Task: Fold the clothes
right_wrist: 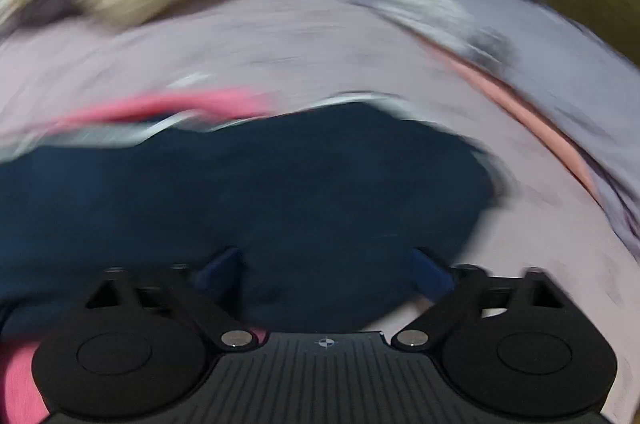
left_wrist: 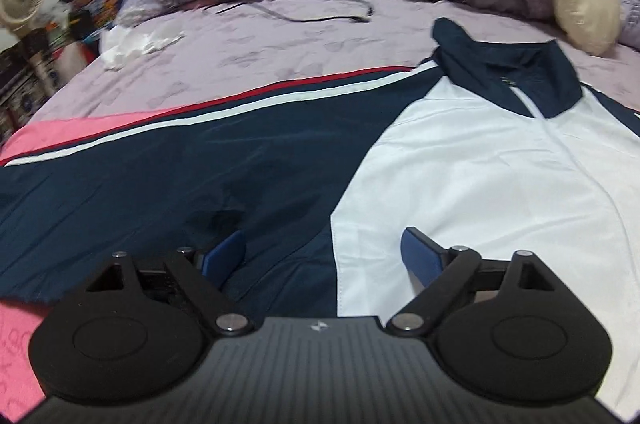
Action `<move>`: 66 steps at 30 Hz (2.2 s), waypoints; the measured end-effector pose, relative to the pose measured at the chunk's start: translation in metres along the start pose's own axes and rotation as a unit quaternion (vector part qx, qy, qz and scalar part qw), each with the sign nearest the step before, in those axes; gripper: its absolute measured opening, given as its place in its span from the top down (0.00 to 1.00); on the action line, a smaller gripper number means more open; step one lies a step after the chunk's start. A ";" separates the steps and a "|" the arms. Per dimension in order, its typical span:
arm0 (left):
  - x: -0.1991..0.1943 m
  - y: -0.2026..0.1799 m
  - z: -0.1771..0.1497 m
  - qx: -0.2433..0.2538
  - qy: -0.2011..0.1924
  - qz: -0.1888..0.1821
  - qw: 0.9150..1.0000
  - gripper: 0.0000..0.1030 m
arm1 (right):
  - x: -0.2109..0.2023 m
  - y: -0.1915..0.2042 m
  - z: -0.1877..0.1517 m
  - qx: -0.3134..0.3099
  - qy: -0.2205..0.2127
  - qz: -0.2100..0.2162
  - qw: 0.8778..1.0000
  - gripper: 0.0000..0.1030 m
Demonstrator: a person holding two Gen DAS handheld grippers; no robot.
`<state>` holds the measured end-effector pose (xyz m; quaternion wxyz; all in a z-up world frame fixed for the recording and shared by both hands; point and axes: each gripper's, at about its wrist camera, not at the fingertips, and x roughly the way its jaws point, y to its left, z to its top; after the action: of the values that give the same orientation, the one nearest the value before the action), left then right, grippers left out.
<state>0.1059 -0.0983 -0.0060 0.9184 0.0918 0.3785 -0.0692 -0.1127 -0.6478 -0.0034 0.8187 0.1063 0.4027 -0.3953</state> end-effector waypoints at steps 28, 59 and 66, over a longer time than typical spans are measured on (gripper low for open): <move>0.004 -0.012 -0.014 -0.053 -0.024 0.018 0.998 0.05 | 0.049 -0.022 0.051 0.108 0.008 -0.067 0.992 0.02; -0.278 0.025 -0.146 -0.007 0.050 -0.146 0.988 0.07 | -0.293 0.065 -0.196 -0.194 -0.039 0.263 0.944 0.00; -0.363 0.000 -0.142 0.101 -0.006 -0.114 0.988 0.01 | -0.402 0.062 -0.222 -0.286 -0.070 0.273 0.916 0.00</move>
<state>-0.2467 -0.0457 0.1524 0.8928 0.1404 0.3721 -0.2115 -0.3409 -0.2714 0.1416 0.9163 -0.0545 0.3955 -0.0313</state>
